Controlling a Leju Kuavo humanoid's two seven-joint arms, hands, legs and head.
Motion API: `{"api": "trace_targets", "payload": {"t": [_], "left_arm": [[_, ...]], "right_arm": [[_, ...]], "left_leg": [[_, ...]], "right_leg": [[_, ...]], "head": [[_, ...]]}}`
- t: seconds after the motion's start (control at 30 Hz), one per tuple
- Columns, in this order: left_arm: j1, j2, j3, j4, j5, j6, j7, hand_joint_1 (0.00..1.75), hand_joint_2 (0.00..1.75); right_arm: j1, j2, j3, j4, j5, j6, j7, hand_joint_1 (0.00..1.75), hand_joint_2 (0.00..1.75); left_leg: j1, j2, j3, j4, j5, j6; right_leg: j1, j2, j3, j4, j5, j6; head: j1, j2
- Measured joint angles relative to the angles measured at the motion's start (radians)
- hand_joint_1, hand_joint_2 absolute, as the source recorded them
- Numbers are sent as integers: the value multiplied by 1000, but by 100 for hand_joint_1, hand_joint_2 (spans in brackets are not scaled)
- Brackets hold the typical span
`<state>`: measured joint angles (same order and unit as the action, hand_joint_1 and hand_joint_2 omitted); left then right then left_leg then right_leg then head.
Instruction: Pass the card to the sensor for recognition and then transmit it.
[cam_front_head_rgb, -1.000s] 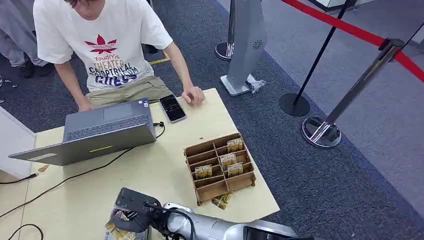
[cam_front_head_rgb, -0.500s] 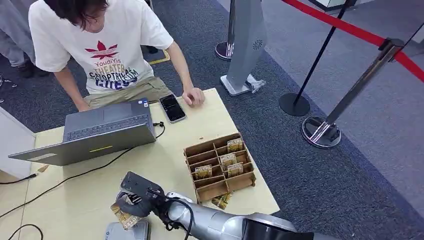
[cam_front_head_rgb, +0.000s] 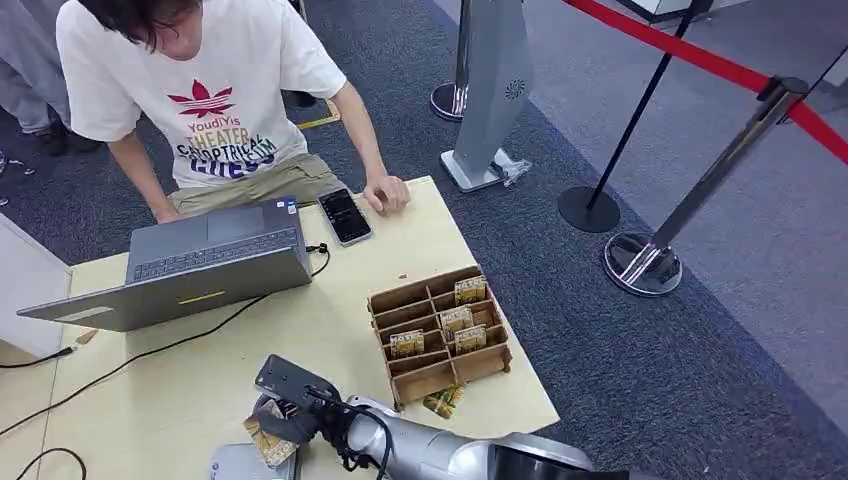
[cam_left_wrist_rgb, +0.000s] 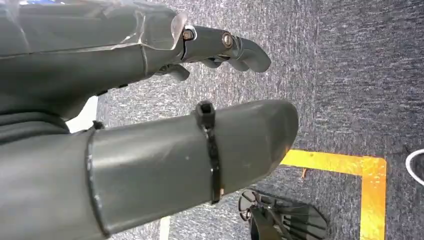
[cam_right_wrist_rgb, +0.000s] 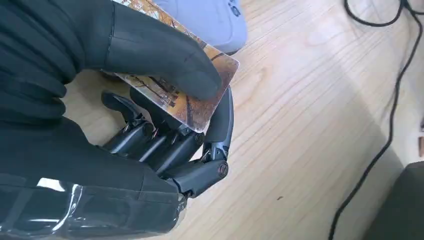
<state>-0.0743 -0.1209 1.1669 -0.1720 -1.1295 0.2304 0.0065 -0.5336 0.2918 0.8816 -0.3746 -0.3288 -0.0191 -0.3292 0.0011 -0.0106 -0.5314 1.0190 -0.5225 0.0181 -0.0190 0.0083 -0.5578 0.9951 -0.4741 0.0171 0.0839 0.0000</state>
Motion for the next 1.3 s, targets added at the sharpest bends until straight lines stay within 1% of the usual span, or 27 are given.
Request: {"api": "trace_targets", "payload": {"t": [0.23,0.37,0.43,0.57,0.7,0.9,1.03,1.3], "left_arm": [[0,0,0,0,0,0,-2,0,0],[0,0,0,0,0,0,-8,0,0],[0,0,0,0,0,-2,-9,0,0],[0,0,0,0,0,-3,-11,0,0],[1,0,0,0,0,-4,-13,0,0],[1,0,0,0,0,-6,-18,0,0],[1,0,0,0,0,-6,-18,0,0],[1,0,0,0,5,-5,-18,0,0]], "right_arm": [[6,0,-33,15,-37,-18,15,175,175],[18,0,-65,18,-80,-44,9,175,175],[25,0,-89,18,-100,-59,-7,175,175],[38,0,-117,16,-102,-87,-41,175,175],[57,-5,-126,8,-72,-143,-96,175,175],[94,-23,-135,-42,-17,-216,-167,175,175],[118,-37,-141,-83,4,-228,-182,175,175],[145,-51,-147,-156,8,-228,-184,175,175]], "left_leg": [[0,0,0,0,0,0],[0,0,1,0,0,0],[0,0,1,0,0,0],[0,0,2,0,0,0],[0,0,2,0,0,0],[0,0,2,0,0,0],[0,0,1,0,0,0],[0,0,0,0,0,0]], "right_leg": [[0,0,0,0,0,0],[0,0,0,0,0,0],[0,0,1,0,0,0],[0,0,1,0,0,0],[0,0,2,0,0,0],[0,0,1,0,0,0],[0,0,1,0,0,0],[0,0,0,0,0,0]], "head": [[0,0],[0,0],[0,0],[0,0],[0,0],[0,0],[0,0],[0,0]]}}
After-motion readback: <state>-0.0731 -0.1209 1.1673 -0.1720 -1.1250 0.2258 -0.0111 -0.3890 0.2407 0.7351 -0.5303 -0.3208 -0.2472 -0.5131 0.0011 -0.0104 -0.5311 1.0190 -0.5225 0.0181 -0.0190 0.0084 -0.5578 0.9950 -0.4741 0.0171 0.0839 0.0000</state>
